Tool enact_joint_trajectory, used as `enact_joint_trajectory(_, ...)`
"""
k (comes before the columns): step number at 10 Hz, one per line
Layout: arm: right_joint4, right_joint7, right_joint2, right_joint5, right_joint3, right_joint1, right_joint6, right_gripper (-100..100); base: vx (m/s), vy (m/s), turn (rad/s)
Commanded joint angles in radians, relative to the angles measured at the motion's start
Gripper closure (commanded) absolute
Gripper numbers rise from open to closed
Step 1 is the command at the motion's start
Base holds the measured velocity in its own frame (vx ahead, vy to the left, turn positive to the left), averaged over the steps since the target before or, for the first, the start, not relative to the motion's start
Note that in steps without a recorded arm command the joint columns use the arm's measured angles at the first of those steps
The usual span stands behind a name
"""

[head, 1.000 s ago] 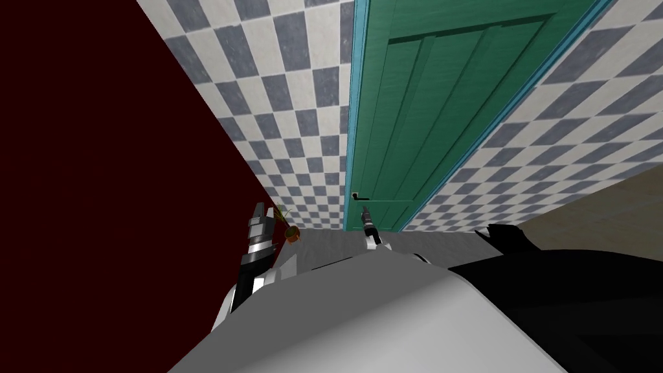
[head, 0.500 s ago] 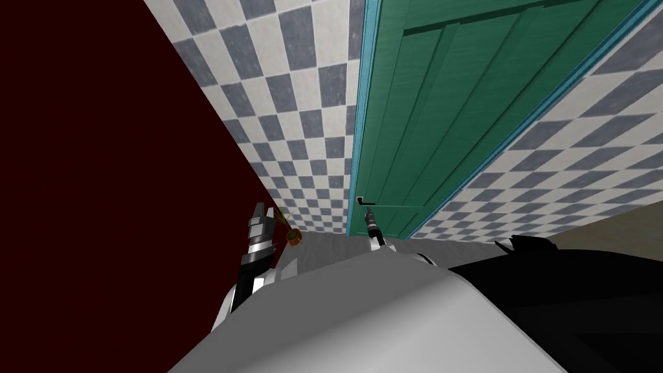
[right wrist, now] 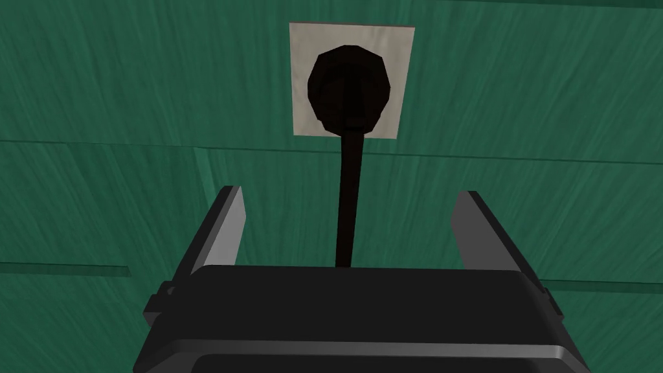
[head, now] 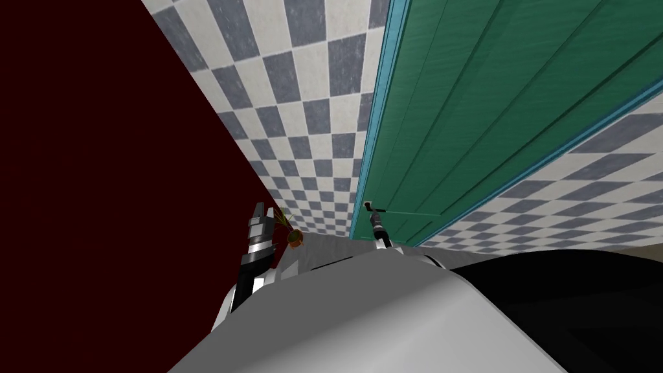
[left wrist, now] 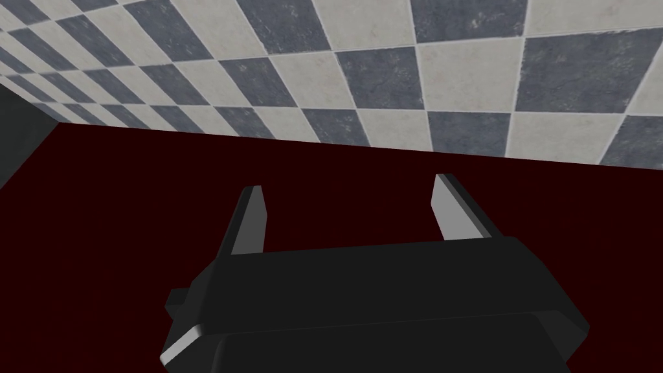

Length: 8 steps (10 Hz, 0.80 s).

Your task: Pull the door open

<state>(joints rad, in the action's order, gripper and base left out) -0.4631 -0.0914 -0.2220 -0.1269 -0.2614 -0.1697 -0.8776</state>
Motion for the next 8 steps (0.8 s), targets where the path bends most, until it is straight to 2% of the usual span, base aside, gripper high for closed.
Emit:
enact_joint_trajectory(1, -0.012, -0.020, -0.019, -0.004, -0.004, 0.019, 0.002, -100, 0.165, -0.036, 0.122)
enact_joint_trajectory(2, -0.009, -0.032, -0.032, -0.007, -0.008, 0.026, -0.002, -100, 0.180, -0.018, 0.077)
enact_joint_trajectory(5, -0.016, -0.032, -0.032, -0.007, -0.007, 0.028, 0.004, -100, 0.072, -0.005, 0.004)
enact_joint_trajectory(6, -0.016, -0.032, -0.032, -0.007, -0.007, 0.028, 0.004, 100, 0.000, 0.000, 0.000)
enact_joint_trajectory(8, -0.016, -0.032, -0.032, -0.007, -0.007, 0.028, 0.004, 100, -0.009, 0.001, 0.004)
